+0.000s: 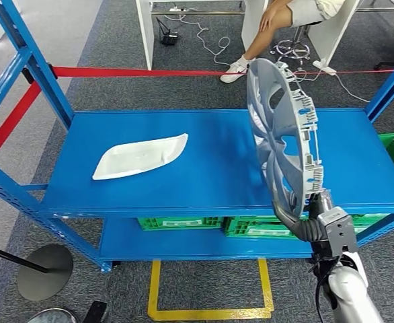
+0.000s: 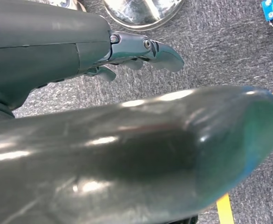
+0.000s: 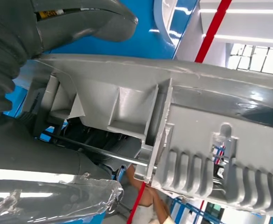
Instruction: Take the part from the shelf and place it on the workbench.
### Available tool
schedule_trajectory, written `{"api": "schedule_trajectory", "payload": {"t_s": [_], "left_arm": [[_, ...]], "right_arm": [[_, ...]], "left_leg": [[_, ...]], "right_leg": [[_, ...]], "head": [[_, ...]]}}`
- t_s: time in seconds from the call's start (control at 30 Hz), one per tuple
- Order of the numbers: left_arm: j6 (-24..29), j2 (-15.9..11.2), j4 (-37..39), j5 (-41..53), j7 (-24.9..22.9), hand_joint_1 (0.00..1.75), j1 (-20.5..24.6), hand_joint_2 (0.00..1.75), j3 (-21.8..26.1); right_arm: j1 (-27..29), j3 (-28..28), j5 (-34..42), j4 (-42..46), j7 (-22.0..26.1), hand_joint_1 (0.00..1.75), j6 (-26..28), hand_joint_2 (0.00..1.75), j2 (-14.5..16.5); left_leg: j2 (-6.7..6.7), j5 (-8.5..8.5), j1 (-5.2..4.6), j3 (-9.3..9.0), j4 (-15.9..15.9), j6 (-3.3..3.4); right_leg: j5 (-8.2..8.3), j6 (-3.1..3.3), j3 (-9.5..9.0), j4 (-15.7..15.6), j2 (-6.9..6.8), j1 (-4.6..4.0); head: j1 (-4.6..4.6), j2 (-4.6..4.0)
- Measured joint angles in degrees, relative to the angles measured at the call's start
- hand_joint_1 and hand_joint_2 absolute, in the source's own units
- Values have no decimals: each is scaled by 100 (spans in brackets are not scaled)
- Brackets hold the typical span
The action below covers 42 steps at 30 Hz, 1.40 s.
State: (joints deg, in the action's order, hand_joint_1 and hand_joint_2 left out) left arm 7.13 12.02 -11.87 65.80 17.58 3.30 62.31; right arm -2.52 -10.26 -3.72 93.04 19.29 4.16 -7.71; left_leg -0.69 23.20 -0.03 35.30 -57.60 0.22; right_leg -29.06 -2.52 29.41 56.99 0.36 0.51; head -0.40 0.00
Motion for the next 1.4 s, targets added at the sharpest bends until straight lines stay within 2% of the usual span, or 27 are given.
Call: {"api": "schedule_trajectory", "payload": {"t_s": [0.27, 0.57, 0.83, 1.1, 1.3, 1.4], "left_arm": [[1, 0, 0, 12, 25, 0, 0, 0, -1], [243, 0, 0, 96, 563, 0, -1, 0, -39], [313, 6, 0, 134, 627, 0, 1, 0, -42], [308, 12, 0, 193, 661, 0, 1, 0, -54], [286, 13, 0, 265, 662, 0, 2, 0, -86], [282, 13, 0, 298, 662, 0, 3, 0, -97]], "right_arm": [[3, 80, 241, -1, -25, 175, -144, 175, 60], [164, 251, 2469, -21, -278, 175, -1480, 175, 83], [232, 310, 4295, -169, -755, 175, -2223, 175, 156], [360, 392, 5654, -230, -1053, 175, -2829, 175, 299], [471, 414, 6823, -286, -1459, 175, -3304, 175, 390], [519, 414, 7121, -301, -1567, 175, -3500, 175, 419]], "left_leg": [[0, 0, 0, 0, 0, 0], [-2, 0, -1, 4, 0, 0], [0, 0, 0, 5, 0, 0], [0, 0, 0, 6, 0, 0], [-1, 2, -1, 6, 0, -2], [-1, 4, -1, 6, 0, -4]], "right_leg": [[0, 0, 1, 0, 0, 0], [0, 0, -29, 0, -2, 0], [1, -1, -51, 0, 0, 0], [0, 0, -49, 0, 0, 0], [-5, 1, -12, 0, -1, 0], [-6, 2, -11, 0, -1, 0]], "head": [[-1, 0], [0, 0], [-1, 0], [-1, 0], [0, 0], [0, 0]]}}
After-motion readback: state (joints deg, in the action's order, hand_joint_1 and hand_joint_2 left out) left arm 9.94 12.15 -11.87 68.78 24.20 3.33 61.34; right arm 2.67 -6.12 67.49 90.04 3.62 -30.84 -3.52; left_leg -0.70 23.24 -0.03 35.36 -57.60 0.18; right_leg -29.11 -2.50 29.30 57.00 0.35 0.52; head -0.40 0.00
